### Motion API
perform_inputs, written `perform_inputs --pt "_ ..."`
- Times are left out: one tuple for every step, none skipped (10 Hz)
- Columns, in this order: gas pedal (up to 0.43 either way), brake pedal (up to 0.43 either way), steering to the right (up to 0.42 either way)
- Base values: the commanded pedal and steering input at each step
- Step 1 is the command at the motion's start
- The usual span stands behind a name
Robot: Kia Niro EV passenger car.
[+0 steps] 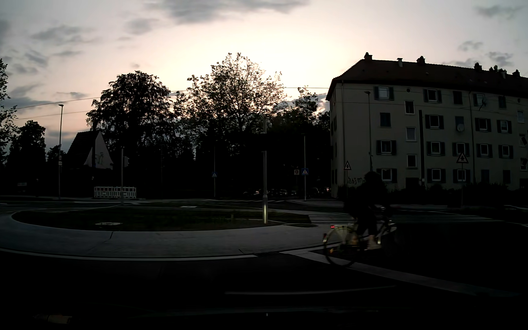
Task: Follow the waypoints while adhering to traffic rules and regulations
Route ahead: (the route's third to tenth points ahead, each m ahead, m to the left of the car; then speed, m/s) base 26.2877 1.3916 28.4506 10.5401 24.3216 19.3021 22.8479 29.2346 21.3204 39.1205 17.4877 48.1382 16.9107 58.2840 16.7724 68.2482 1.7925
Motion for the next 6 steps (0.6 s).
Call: perform_inputs --pt "0.220 0.000 0.364" --pt "0.220 0.000 0.385" --pt "0.220 0.000 0.399" --pt "0.209 0.000 0.414" --pt "0.209 0.000 0.423" --pt "0.197 0.000 0.428"
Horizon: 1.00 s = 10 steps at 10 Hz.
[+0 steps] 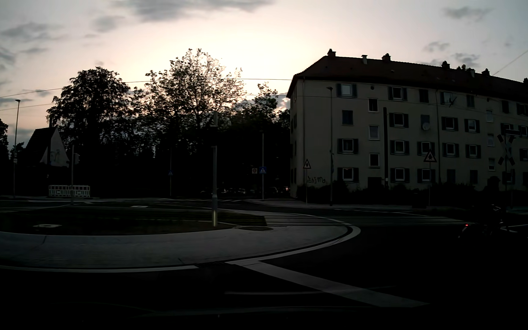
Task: Follow the waypoints while adhering to traffic rules and regulations
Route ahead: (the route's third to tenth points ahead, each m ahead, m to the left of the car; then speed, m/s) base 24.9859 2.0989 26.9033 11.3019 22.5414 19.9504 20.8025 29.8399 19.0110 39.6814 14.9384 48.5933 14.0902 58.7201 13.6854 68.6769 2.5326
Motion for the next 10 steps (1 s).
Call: perform_inputs --pt "0.169 0.000 0.431" --pt "0.150 0.000 0.432" --pt "0.150 0.000 0.432" --pt "0.150 0.000 0.432" --pt "0.150 0.000 0.432" --pt "0.138 0.000 0.431" --pt "0.130 0.000 0.430" --pt "0.118 0.000 0.424" --pt "0.118 0.000 0.409" --pt "0.118 0.000 0.386"
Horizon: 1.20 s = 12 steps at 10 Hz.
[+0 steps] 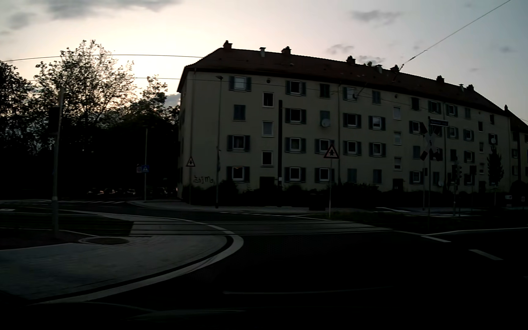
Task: Follow the waypoints while adhering to traffic rules and regulations
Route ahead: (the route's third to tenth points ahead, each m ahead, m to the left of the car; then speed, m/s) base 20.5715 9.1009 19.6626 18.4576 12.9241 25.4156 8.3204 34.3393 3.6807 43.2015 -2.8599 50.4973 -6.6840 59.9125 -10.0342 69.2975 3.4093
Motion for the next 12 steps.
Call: perform_inputs --pt "0.118 0.000 0.363" --pt "0.118 0.000 0.326" --pt "0.118 0.000 0.293" --pt "0.118 0.000 0.262" --pt "0.118 0.000 0.215" --pt "0.110 0.000 0.171" --pt "0.110 0.000 0.143" --pt "0.098 0.000 0.109" --pt "0.087 0.000 0.084" --pt "0.087 0.000 0.070" --pt "0.079 0.000 0.039" --pt "0.079 0.000 0.000"
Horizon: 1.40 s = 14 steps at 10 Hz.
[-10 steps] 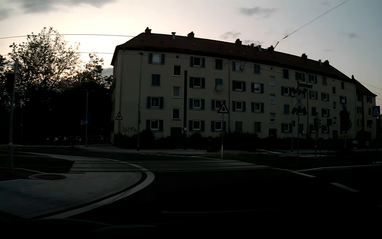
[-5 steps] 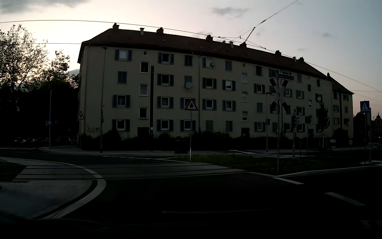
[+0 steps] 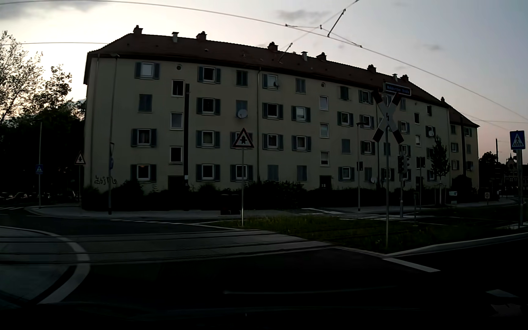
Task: Follow the waypoints while adhering to traffic rules and regulations
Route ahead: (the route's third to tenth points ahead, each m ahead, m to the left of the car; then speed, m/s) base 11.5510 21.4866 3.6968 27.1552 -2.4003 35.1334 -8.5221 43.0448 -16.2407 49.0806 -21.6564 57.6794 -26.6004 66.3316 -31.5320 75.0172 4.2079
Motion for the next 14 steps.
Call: perform_inputs --pt "0.079 0.000 -0.027" --pt "0.079 0.000 -0.062" --pt "0.079 0.000 -0.092" --pt "0.079 0.000 -0.118" --pt "0.079 0.000 -0.142" --pt "0.079 0.000 -0.170" --pt "0.079 0.000 -0.193" --pt "0.079 0.000 -0.210" --pt "0.079 0.000 -0.227" --pt "0.079 0.000 -0.244" --pt "0.079 0.000 -0.258" --pt "0.079 0.000 -0.274" --pt "0.079 0.000 -0.293" --pt "0.079 0.000 -0.305"
